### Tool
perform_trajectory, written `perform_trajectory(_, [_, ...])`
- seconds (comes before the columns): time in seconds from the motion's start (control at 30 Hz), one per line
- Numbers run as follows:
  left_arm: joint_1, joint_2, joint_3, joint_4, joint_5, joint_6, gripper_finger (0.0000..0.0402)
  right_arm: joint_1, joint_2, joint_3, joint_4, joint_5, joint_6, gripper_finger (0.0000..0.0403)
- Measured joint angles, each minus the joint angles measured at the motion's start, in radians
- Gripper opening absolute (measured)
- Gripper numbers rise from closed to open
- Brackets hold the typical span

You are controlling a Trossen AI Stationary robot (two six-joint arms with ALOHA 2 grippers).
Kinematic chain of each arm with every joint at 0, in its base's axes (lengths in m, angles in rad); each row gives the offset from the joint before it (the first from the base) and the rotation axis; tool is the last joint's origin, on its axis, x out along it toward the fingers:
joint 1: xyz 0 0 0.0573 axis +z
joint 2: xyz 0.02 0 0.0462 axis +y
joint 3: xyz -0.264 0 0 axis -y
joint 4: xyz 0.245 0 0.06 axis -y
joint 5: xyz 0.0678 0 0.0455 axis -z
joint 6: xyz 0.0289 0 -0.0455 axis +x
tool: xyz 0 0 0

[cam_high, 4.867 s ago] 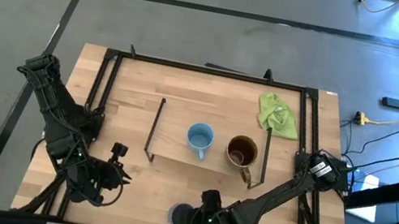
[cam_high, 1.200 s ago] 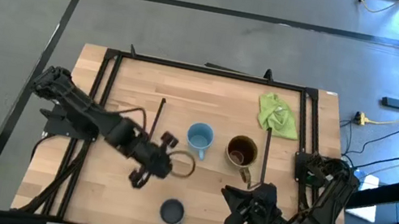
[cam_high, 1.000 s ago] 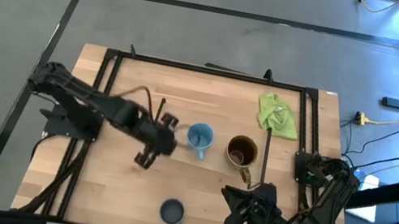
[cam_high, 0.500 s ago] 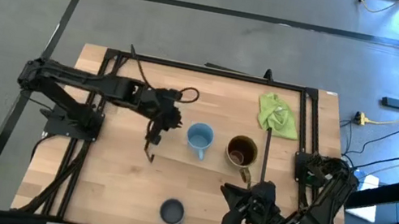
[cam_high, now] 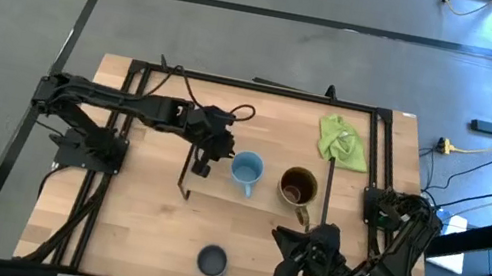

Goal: Stack small to large cups/mugs on shelf
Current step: Adjust the light blue mug on the shelf

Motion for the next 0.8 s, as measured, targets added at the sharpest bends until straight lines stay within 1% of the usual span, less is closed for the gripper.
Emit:
perform_trajectory(0.07, [-0.003,0.019,0.0,0.016,0.022,-0.001,0.003,-0.002,0.0,0.0,0.0,-0.001,0.0,0.0069])
perform_trajectory(0.17, [-0.014,0.037,0.0,0.027,0.026,-0.003,0.003,-0.008,0.0,0.0,-0.001,-0.005,0.0,0.0069])
perform_trajectory(0.5, [-0.023,0.053,0.0,0.099,0.059,-0.002,0.003,-0.016,0.0,0.0,-0.001,-0.012,-0.016,0.0069])
perform_trajectory(0.8, [-0.023,0.053,0.0,0.08,0.068,-0.006,0.003,-0.026,0.0,0.0,-0.001,-0.032,-0.019,0.0069])
